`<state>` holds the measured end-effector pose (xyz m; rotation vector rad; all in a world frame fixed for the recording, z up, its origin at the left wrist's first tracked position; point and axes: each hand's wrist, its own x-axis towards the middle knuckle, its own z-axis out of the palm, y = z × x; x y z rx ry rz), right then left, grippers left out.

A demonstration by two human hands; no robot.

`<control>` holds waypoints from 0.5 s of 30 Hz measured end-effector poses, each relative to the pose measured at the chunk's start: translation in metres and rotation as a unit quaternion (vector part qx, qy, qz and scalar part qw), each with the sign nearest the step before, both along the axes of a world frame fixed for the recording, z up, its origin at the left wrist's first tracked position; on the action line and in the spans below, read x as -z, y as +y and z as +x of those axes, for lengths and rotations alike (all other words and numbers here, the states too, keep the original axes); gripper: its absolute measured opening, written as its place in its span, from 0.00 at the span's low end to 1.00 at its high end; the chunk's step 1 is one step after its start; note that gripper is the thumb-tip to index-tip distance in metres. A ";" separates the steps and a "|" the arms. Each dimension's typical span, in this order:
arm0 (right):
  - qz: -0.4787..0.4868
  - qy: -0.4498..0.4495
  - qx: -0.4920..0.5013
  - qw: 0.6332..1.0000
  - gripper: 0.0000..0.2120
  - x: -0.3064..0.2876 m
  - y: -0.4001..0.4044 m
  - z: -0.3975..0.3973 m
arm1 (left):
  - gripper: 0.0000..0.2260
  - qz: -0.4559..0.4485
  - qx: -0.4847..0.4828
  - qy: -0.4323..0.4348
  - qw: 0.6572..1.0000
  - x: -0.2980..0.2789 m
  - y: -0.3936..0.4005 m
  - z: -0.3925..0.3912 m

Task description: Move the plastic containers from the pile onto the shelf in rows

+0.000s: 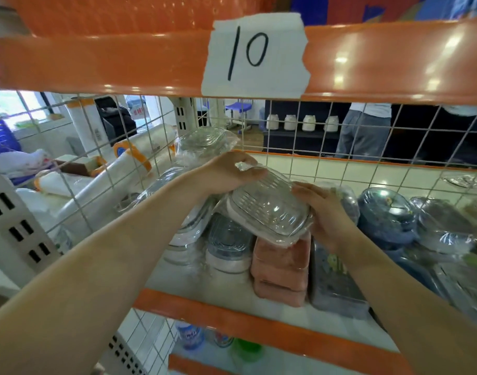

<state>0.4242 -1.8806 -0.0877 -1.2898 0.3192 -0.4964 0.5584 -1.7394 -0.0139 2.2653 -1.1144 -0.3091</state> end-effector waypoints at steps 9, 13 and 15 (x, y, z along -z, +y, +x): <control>-0.134 0.067 0.053 0.987 0.09 0.005 0.013 0.009 | 0.19 -0.274 -0.216 0.035 0.937 -0.005 0.037 0.013; -0.166 0.059 0.065 0.982 0.04 0.011 0.023 0.018 | 0.17 -0.370 -0.300 0.059 0.877 0.000 0.062 0.020; -0.185 0.064 0.072 0.978 0.07 0.011 0.028 0.023 | 0.15 -0.413 -0.334 0.086 0.843 0.005 0.072 0.017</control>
